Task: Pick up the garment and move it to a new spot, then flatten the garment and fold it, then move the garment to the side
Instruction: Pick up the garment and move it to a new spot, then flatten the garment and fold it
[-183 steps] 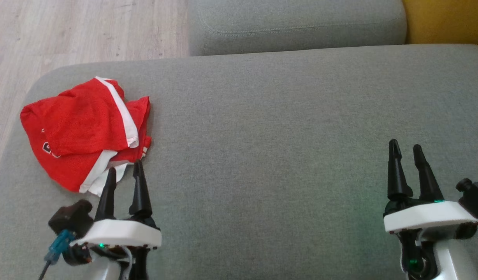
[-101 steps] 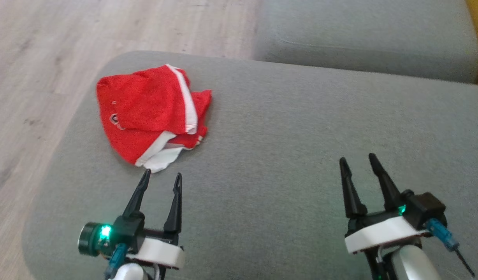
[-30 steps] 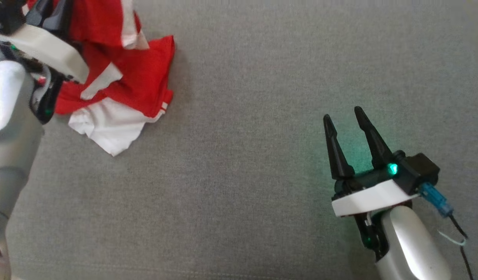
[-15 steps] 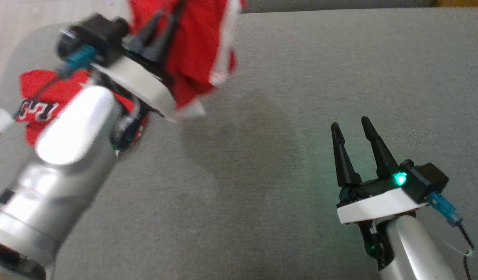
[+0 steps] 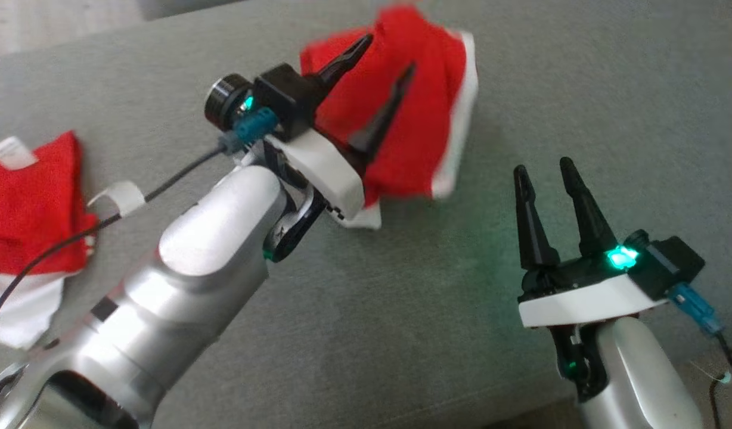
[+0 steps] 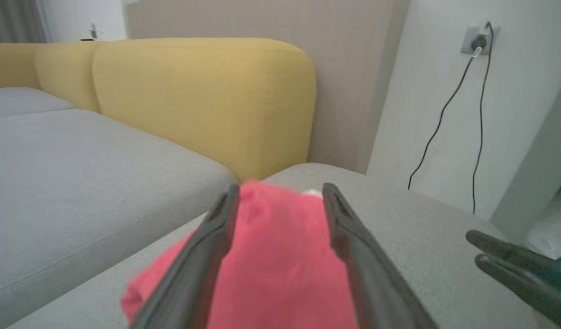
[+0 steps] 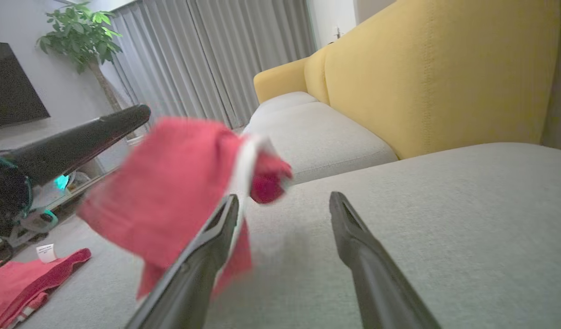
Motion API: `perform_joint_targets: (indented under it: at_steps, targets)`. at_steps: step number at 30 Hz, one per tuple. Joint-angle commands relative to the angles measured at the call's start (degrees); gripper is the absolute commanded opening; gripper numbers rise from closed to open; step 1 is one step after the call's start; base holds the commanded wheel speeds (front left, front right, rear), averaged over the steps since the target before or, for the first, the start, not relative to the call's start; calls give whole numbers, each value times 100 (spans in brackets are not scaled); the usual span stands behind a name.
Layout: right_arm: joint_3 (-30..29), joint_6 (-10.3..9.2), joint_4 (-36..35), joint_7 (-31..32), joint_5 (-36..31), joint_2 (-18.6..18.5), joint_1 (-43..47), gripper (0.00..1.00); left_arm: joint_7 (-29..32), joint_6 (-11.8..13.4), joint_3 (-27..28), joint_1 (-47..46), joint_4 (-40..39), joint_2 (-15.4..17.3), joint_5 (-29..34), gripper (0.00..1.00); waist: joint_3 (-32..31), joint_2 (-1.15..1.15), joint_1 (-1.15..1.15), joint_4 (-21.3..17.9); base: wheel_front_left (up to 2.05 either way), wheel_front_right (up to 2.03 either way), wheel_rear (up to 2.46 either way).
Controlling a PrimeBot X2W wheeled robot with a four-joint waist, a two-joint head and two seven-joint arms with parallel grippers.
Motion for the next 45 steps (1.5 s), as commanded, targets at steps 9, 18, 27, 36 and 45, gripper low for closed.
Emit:
perform_joint_targets:
  at_steps: [9, 18, 27, 36, 45]
  targets:
    - [-70, -4, -166, -62, -45, -14, -49, 100, -704, 227, 448, -206, 221, 415, 176, 100, -54, 0, 0, 168, 0, 0, 0]
    - [-247, -4, 46, -62, -283, -14, 202, 100, -1068, 745, 903, 1025, -339, 1182, 175, 100, -562, 0, 0, 1105, 0, 0, 0]
    - [-317, -4, 275, -62, -530, -14, 519, 100, -1103, 1475, 1485, 3295, -1442, 1140, 269, 100, -870, 0, 0, 1745, 0, 0, 0]
    - [-285, -4, 351, -62, -914, -14, 509, 100, -1104, 1356, 1971, 3846, -1654, 749, 713, 100, -835, 0, 0, 1953, 0, 0, 0]
    - [166, -4, 1158, 552, -2206, -14, -186, 100, -1104, 1058, 2130, 3713, -1504, 452, 960, 100, -520, 0, 0, 2157, 0, 0, 0]
